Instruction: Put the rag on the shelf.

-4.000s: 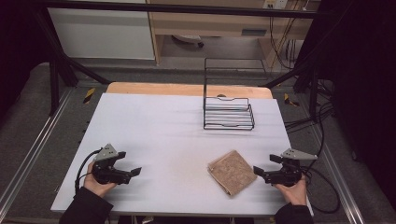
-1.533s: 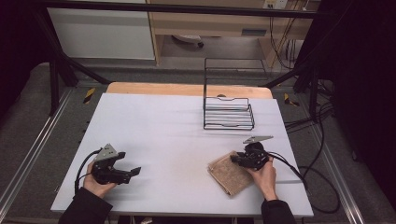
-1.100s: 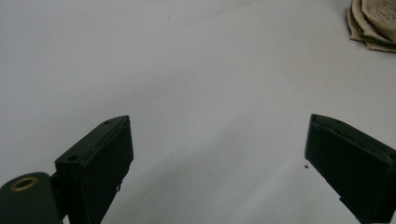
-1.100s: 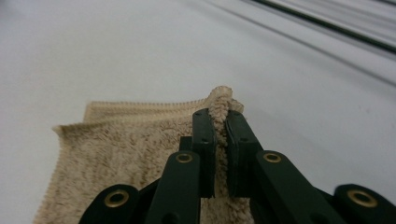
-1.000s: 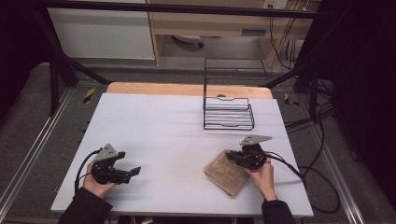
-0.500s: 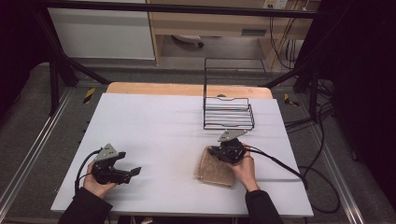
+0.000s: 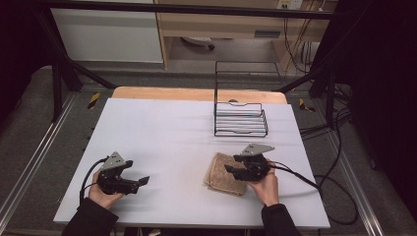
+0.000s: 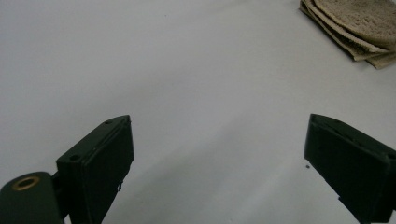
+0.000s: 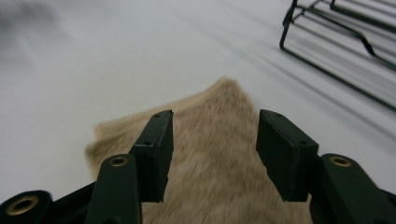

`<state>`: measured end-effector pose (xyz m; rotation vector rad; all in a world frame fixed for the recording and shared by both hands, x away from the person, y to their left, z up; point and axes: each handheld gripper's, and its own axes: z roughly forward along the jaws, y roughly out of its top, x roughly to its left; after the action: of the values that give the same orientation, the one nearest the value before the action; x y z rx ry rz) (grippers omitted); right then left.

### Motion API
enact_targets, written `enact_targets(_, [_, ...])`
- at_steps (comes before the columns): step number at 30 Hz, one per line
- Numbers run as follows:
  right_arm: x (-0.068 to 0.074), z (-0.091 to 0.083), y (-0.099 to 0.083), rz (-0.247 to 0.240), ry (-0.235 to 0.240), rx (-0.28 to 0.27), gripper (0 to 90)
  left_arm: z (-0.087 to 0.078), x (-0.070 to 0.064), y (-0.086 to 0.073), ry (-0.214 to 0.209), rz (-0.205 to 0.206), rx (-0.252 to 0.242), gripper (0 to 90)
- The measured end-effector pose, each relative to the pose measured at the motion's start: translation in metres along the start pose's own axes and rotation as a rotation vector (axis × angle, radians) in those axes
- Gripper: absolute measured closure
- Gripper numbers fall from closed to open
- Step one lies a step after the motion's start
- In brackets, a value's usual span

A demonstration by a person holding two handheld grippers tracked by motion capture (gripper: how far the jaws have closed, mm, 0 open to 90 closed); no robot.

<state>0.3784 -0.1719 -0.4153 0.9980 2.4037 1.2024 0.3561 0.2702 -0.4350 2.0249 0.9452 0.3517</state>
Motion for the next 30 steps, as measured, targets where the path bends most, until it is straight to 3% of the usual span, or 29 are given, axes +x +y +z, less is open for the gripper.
enact_targets(2, [0.005, -0.015, -0.017, 0.025, 0.020, 0.009, 45.1, 0.000, 0.000, 0.000, 0.000, 0.002, 0.003, 8.3])
enact_targets(5, [0.011, -0.023, -0.031, 0.054, 0.033, 0.028, 46.1, 0.000, -0.001, 0.000, 0.000, 0.002, 0.003, 8.3])
enact_targets(10, [0.021, -0.031, -0.042, 0.079, 0.045, 0.034, 53.0, -0.001, -0.001, 0.000, 0.000, 0.004, 0.000, 8.3])
enact_targets(18, [0.029, -0.021, -0.052, 0.053, 0.020, 0.095, 58.6, 0.000, -0.002, 0.000, -0.001, 0.004, 0.003, 8.6])
enact_targets(22, [0.030, -0.017, -0.054, 0.035, 0.010, 0.107, 67.8, -0.001, -0.002, 0.000, 0.002, 0.009, 0.003, 8.6])
enact_targets(24, [0.031, -0.018, -0.053, 0.015, -0.001, 0.122, 80.4, -0.001, -0.002, 0.001, 0.001, 0.010, 0.002, 8.6])
enact_targets(30, [0.027, -0.029, -0.050, 0.001, -0.009, 0.109, 85.4, -0.001, -0.002, 0.000, -0.001, 0.009, 0.002, 8.6])
